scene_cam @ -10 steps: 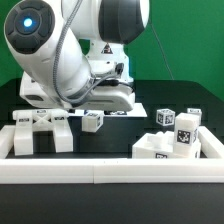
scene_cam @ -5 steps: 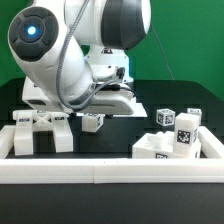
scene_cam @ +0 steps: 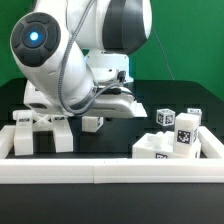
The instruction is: Assemble chair
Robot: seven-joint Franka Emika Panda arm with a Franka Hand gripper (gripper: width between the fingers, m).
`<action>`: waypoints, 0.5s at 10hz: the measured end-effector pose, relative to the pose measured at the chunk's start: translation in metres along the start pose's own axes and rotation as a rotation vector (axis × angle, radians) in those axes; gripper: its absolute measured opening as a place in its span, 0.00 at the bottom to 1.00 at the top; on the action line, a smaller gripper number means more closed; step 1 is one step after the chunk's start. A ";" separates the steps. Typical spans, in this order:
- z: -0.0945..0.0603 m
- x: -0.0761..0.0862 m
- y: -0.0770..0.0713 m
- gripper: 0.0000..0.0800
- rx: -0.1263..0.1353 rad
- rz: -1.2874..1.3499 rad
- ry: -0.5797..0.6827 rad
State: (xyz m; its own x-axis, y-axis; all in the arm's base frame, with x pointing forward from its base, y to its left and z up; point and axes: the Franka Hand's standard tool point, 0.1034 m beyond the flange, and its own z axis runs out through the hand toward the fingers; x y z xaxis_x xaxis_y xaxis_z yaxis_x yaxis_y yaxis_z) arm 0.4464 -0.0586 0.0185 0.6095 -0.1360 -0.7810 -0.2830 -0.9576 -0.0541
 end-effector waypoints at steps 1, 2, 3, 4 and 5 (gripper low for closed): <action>0.001 0.000 0.000 0.81 0.000 0.000 -0.001; 0.002 0.001 0.000 0.81 -0.001 0.001 -0.002; 0.002 0.001 0.001 0.81 -0.001 0.001 -0.003; 0.003 0.001 0.001 0.77 -0.001 0.002 -0.003; 0.004 0.002 0.002 0.77 0.000 0.004 -0.006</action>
Offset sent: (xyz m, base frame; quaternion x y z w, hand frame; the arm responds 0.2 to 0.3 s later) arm 0.0007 -0.0028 -0.0050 -0.0061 0.0051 0.0006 1.0000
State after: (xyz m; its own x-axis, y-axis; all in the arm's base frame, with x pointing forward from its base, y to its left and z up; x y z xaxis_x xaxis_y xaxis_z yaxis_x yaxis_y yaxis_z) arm 0.4439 -0.0599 0.0143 0.6041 -0.1382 -0.7848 -0.2852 -0.9571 -0.0510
